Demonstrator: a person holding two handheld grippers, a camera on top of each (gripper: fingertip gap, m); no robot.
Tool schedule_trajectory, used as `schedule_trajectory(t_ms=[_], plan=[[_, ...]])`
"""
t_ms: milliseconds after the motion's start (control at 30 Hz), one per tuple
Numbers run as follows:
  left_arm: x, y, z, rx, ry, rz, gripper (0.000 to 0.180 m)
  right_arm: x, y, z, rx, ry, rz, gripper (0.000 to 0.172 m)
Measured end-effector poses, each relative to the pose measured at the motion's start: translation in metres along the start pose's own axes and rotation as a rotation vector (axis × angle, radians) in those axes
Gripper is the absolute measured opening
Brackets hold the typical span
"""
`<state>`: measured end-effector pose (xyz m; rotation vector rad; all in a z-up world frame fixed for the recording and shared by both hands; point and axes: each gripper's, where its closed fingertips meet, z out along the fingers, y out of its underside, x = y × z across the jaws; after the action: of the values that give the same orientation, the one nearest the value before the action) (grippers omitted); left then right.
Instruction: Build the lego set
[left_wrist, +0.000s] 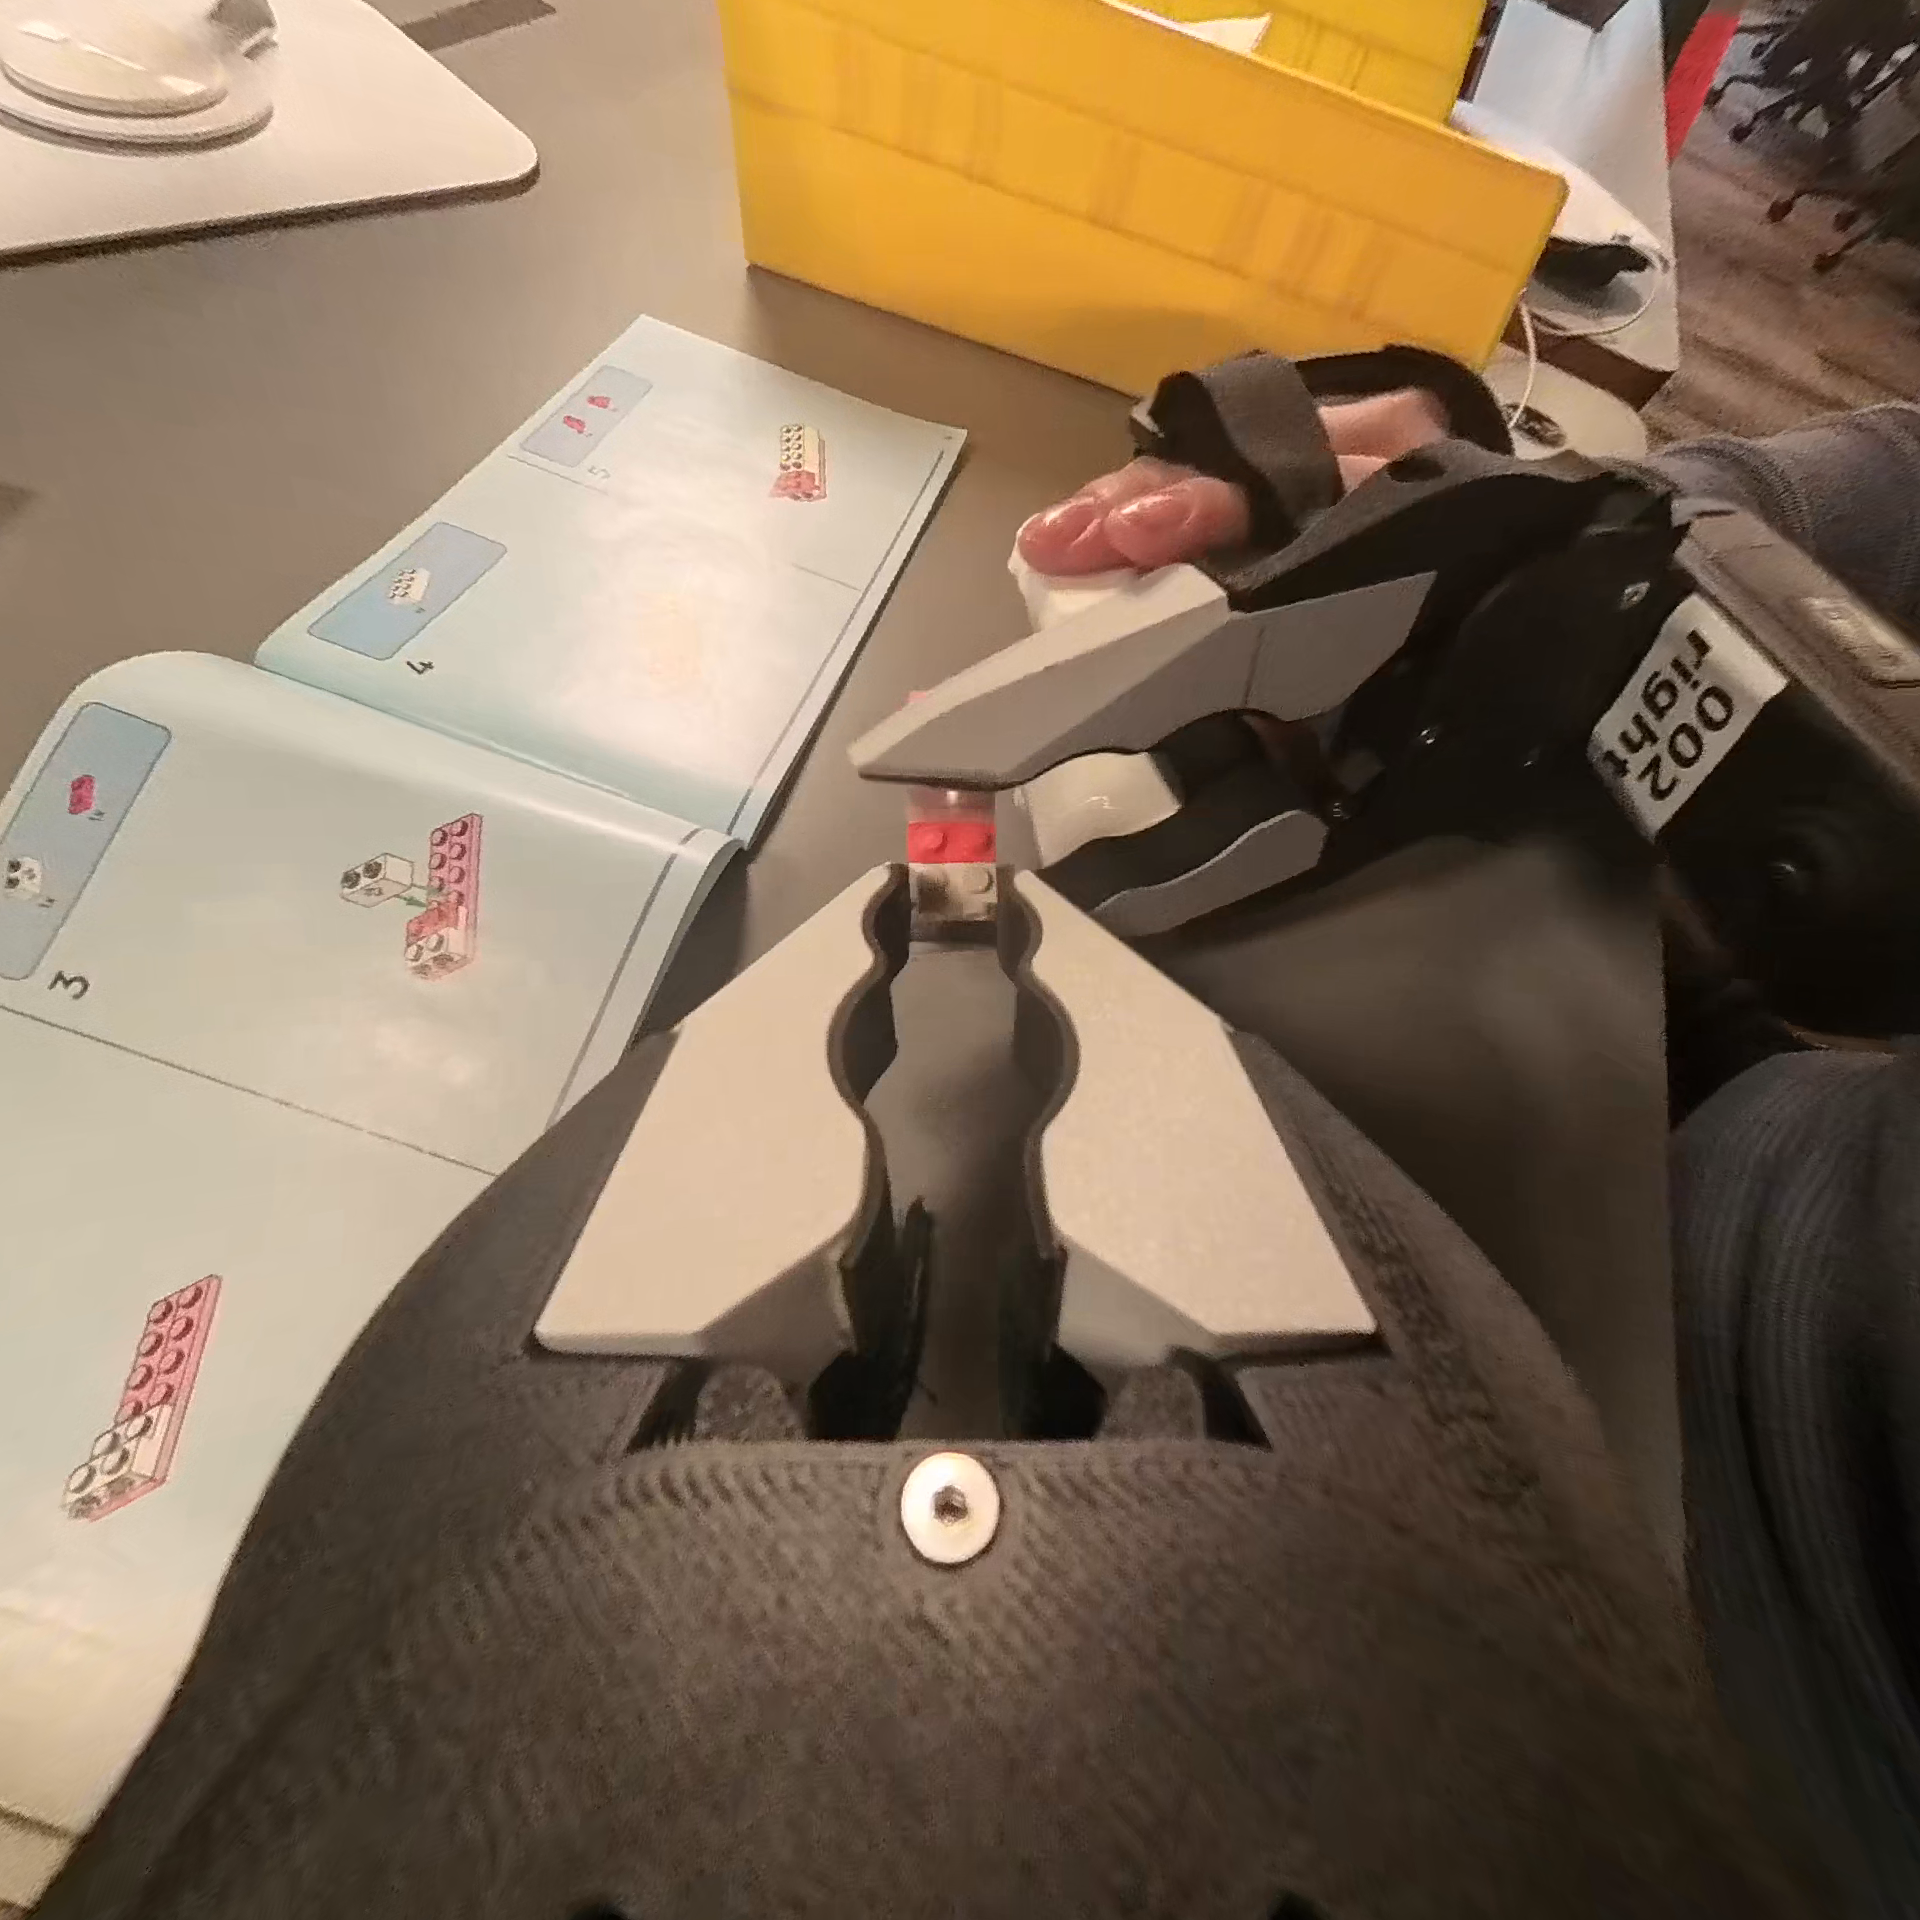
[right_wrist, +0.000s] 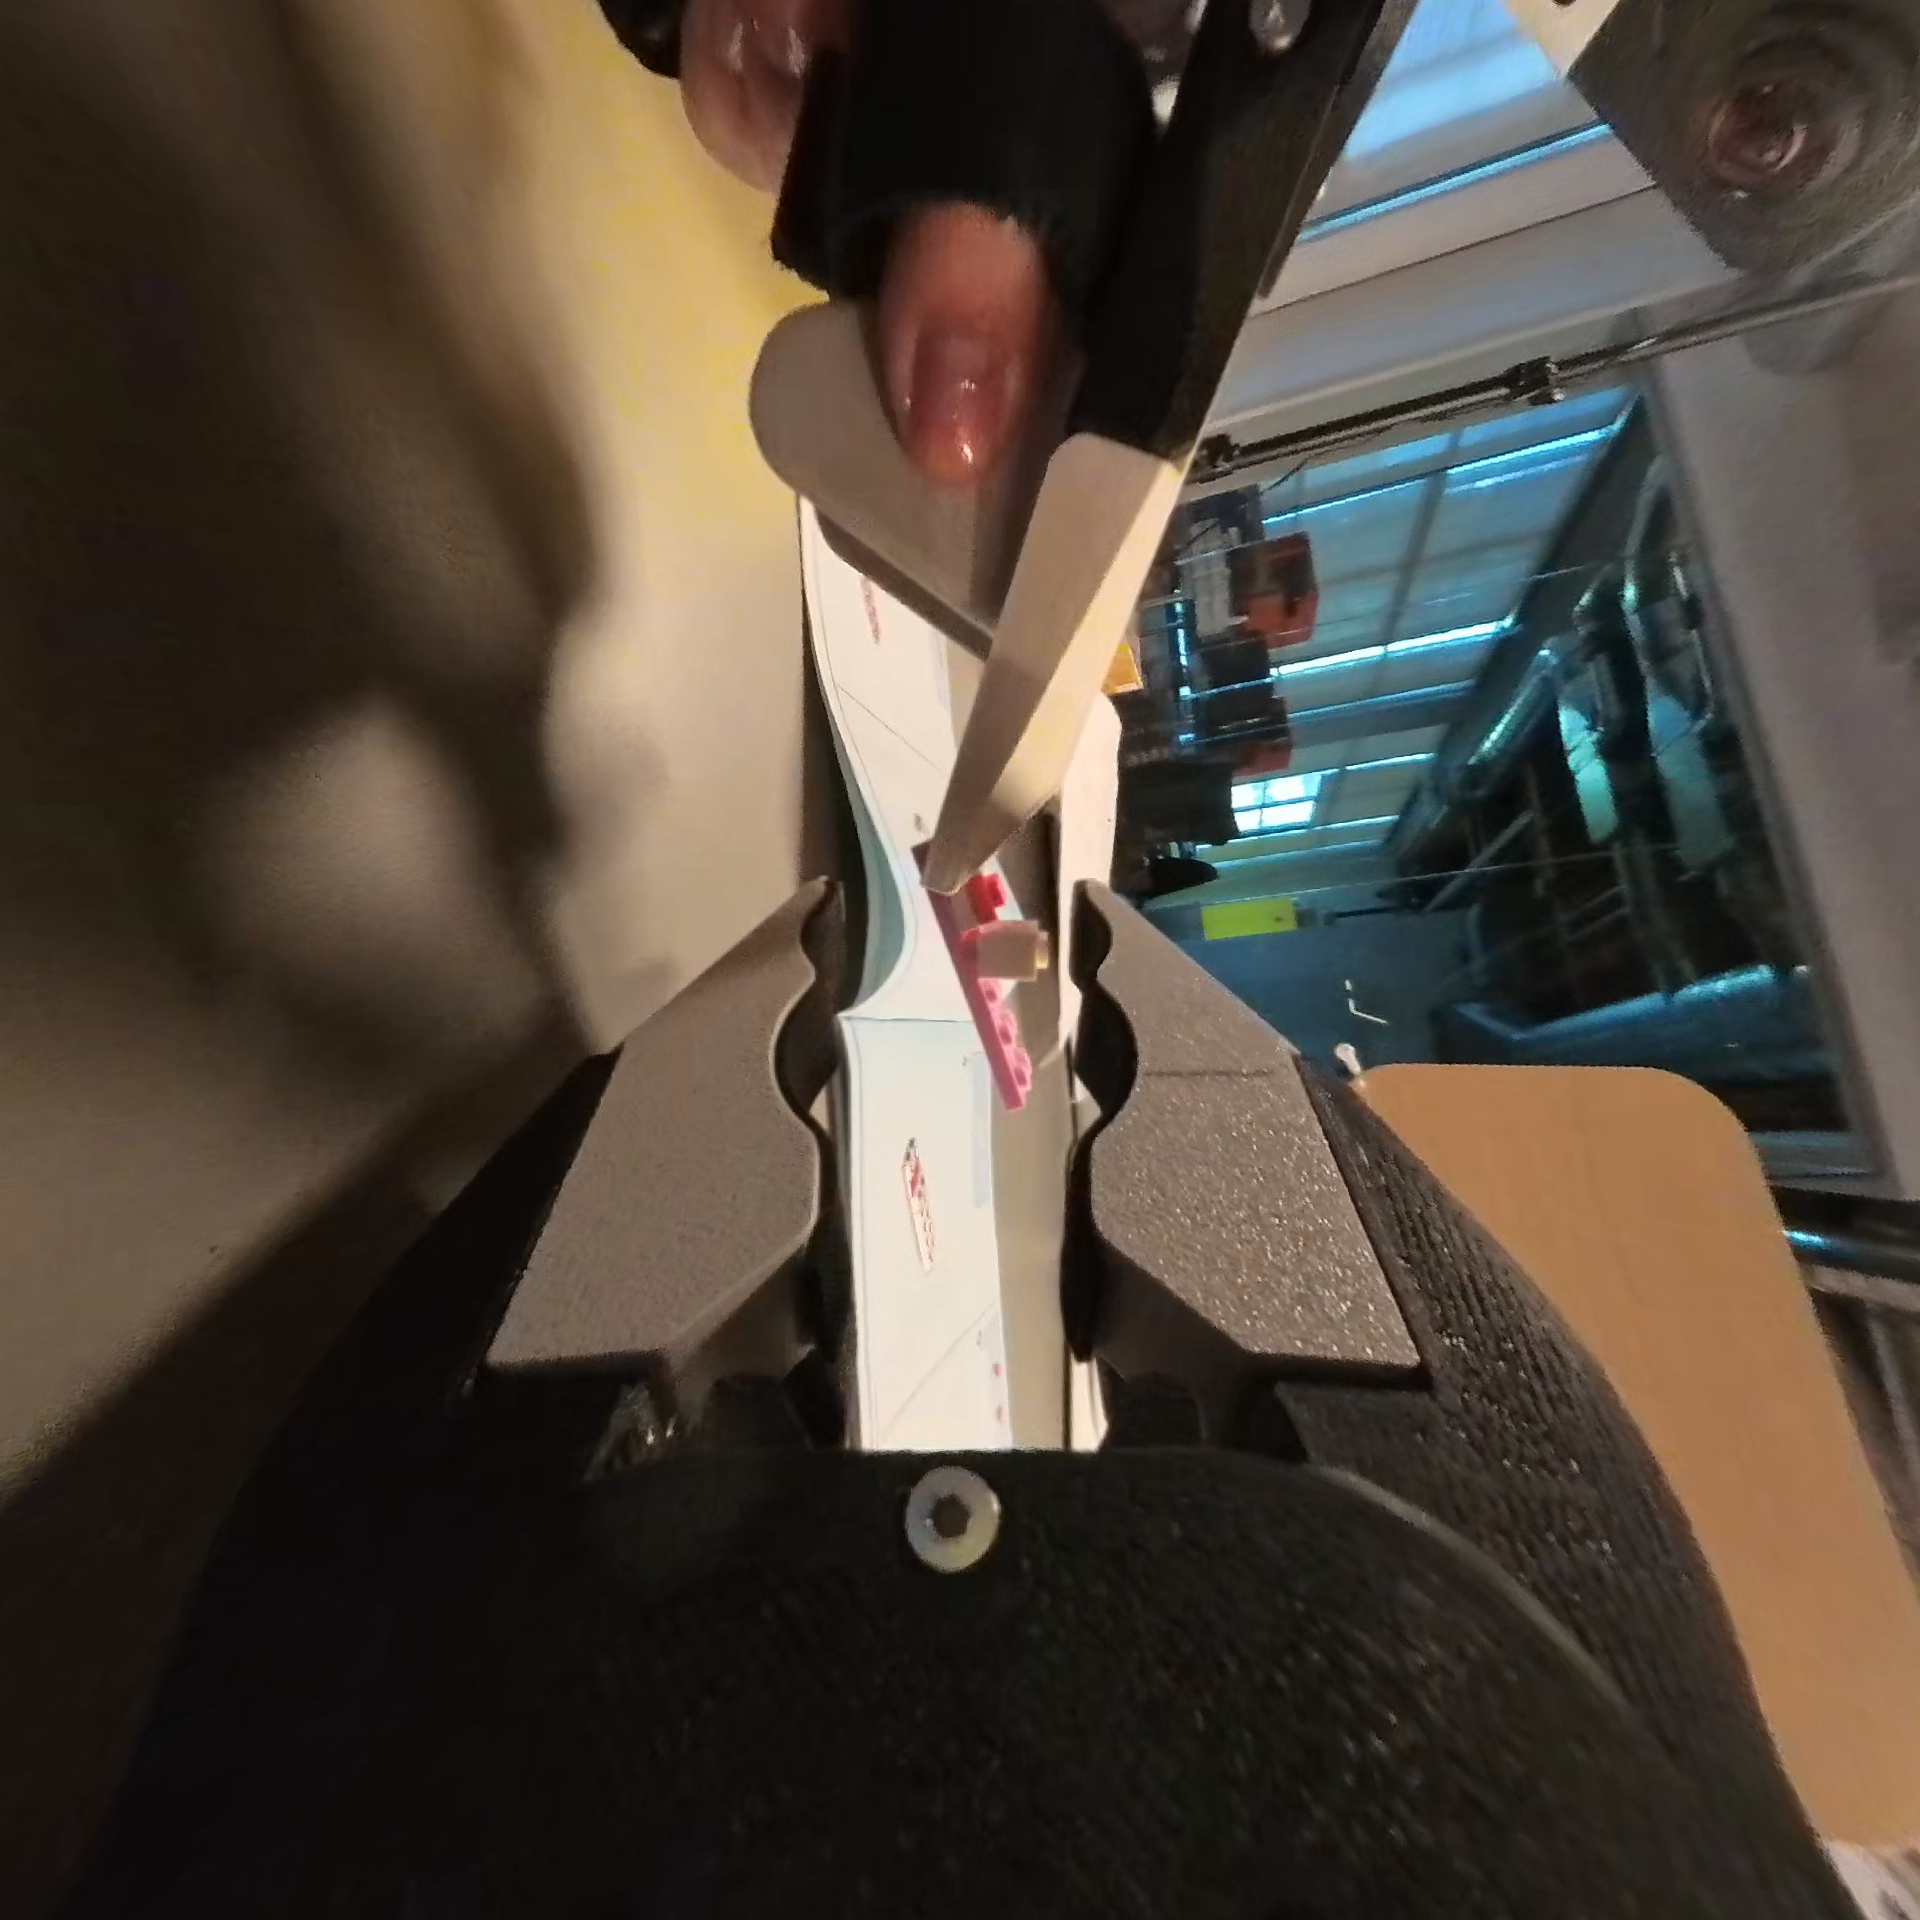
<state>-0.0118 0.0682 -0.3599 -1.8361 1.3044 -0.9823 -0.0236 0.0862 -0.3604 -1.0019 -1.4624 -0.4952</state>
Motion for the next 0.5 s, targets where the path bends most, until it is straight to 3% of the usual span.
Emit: schedule_trajectory(t_ms=[500], plan=[[0.0039,-0.0024,0.0017,0.007,0.033,-0.033,0.016,0.0028,0.0033,-0.0014,-0.010,0.048,-0.044,0.016]])
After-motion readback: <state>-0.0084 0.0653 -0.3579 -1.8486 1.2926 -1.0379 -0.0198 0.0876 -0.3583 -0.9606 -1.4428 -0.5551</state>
